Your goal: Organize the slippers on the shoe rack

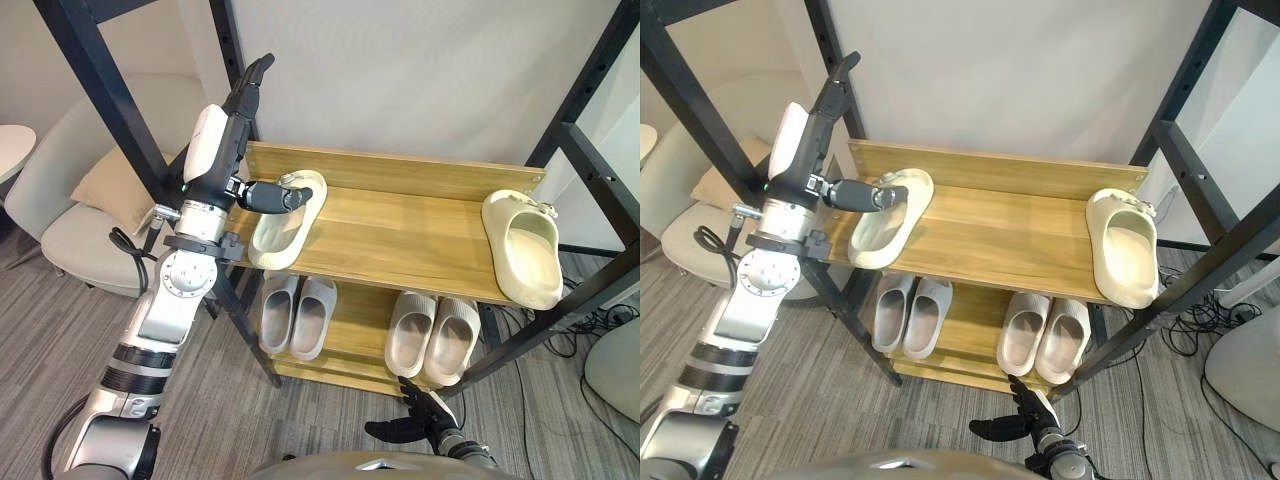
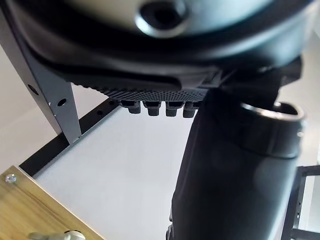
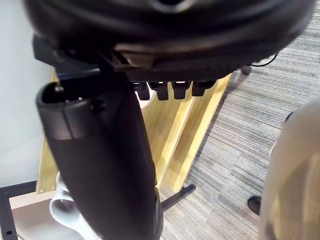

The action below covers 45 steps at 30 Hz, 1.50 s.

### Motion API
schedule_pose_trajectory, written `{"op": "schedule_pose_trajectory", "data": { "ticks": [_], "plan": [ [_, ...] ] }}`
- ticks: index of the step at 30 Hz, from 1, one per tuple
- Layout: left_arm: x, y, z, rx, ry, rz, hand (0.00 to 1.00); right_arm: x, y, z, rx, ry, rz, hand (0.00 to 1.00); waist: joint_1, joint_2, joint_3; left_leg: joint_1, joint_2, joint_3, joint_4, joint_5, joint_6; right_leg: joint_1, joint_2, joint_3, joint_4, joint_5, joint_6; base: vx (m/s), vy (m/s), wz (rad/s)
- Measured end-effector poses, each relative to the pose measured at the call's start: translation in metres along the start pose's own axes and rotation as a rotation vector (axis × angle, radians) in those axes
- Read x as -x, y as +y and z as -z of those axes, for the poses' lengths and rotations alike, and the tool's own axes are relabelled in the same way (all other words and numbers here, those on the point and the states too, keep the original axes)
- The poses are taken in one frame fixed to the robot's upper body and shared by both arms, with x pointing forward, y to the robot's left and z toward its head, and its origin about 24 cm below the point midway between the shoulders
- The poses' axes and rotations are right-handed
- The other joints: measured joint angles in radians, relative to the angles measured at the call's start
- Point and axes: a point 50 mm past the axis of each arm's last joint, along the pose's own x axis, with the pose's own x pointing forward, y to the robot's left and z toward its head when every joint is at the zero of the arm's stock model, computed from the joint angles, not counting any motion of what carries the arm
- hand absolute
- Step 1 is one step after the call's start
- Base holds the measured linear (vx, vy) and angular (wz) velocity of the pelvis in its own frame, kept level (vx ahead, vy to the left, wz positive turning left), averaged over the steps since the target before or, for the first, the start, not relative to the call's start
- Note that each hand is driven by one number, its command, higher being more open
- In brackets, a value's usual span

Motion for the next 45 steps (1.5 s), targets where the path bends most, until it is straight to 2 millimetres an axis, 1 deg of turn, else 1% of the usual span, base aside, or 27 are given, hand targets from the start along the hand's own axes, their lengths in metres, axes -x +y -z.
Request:
{"op": "schedule_pose_trajectory", "data": {
  "ticks": [3, 7, 12, 15, 21, 30, 31, 35, 38, 42, 45],
  "plan": [
    [0.000, 0.003, 0.002, -0.073, -0.005, 0.014, 1.00, 0.000, 0.000, 0.000, 0.000, 0.000, 0.000, 1.00, -0.001, -0.001, -0.001, -0.003, 0.000, 0.003, 0.000, 0.000, 0.000, -0.007, 0.000, 0.004, 0.003, 0.000, 0.000, 0.00, 0.006, -0.03],
    [-0.006, 0.004, 0.006, -0.228, 0.000, 0.025, 1.00, 0.002, 0.000, 0.003, -0.002, 0.006, -0.001, 1.00, -0.002, -0.002, -0.002, -0.002, 0.000, 0.003, 0.000, 0.000, 0.000, -0.007, 0.000, 0.005, 0.004, 0.000, 0.000, 0.00, 0.000, 0.00],
    [-0.006, 0.008, 0.010, -0.380, -0.003, 0.046, 1.00, 0.003, 0.000, 0.005, -0.006, 0.010, 0.001, 1.00, -0.008, -0.005, -0.003, -0.002, 0.001, 0.005, 0.000, 0.000, 0.000, -0.010, 0.000, 0.008, 0.005, 0.000, 0.000, 0.00, 0.000, 0.00],
    [-0.004, 0.006, 0.017, -0.428, 0.022, 0.064, 1.00, 0.004, 0.000, 0.004, -0.006, 0.005, 0.000, 1.00, -0.009, -0.006, -0.004, -0.002, 0.001, 0.007, 0.000, 0.000, 0.000, -0.011, 0.000, 0.010, 0.005, 0.000, 0.000, 0.00, 0.000, 0.00],
    [-0.003, 0.005, 0.022, -0.470, 0.041, 0.067, 1.00, 0.003, 0.001, 0.001, -0.004, -0.011, -0.005, 1.00, -0.019, -0.009, -0.006, -0.002, 0.001, 0.009, 0.000, -0.002, -0.001, -0.013, 0.000, 0.015, 0.006, 0.000, 0.000, 0.00, 0.000, 0.00],
    [-0.004, 0.001, 0.027, -0.475, 0.066, 0.083, 1.00, 0.004, 0.002, 0.002, -0.013, -0.008, -0.003, 1.00, -0.026, -0.010, -0.007, -0.009, 0.003, 0.020, 0.000, -0.005, -0.002, -0.026, 0.001, 0.026, 0.006, 0.000, 0.000, 0.01, 0.011, -0.04],
    [-0.004, 0.000, 0.027, -0.468, 0.066, 0.081, 0.00, 0.004, 0.003, 0.003, -0.022, -0.007, 0.001, 1.00, -0.026, -0.010, -0.007, -0.009, 0.003, 0.021, 0.000, -0.005, -0.002, -0.027, 0.001, 0.026, 0.005, 0.000, 0.000, 0.00, 0.000, 0.00],
    [-0.005, -0.002, 0.026, -0.460, 0.066, 0.079, 0.00, 0.004, 0.004, 0.003, -0.036, -0.010, 0.011, 1.00, -0.028, -0.011, -0.007, -0.012, 0.004, 0.027, 0.000, -0.008, -0.001, -0.033, 0.001, 0.032, 0.006, 0.001, 0.000, 0.00, 0.011, -0.04],
    [-0.011, -0.003, 0.023, -0.457, 0.049, 0.076, 0.00, 0.004, 0.003, 0.002, -0.037, -0.011, 0.017, 1.00, -0.033, -0.014, -0.009, -0.032, 0.003, 0.029, 0.002, -0.008, 0.000, -0.052, 0.001, 0.035, 0.006, 0.005, 0.000, 0.00, 0.013, -0.02],
    [-0.011, -0.008, 0.027, -0.458, 0.062, 0.100, 0.00, 0.004, 0.004, 0.002, -0.044, -0.012, 0.021, 1.00, -0.050, -0.015, -0.009, -0.038, 0.001, 0.032, 0.002, -0.008, 0.000, -0.059, 0.000, 0.039, 0.003, 0.006, 0.001, 0.01, 0.010, -0.02],
    [-0.010, -0.012, 0.032, -0.455, 0.088, 0.116, 0.00, 0.006, 0.005, 0.003, -0.049, -0.015, 0.026, 1.00, -0.054, -0.015, -0.009, -0.038, 0.001, 0.034, 0.002, -0.008, 0.000, -0.058, 0.002, 0.044, -0.009, 0.014, -0.001, 0.02, 0.012, -0.07]
  ]
}}
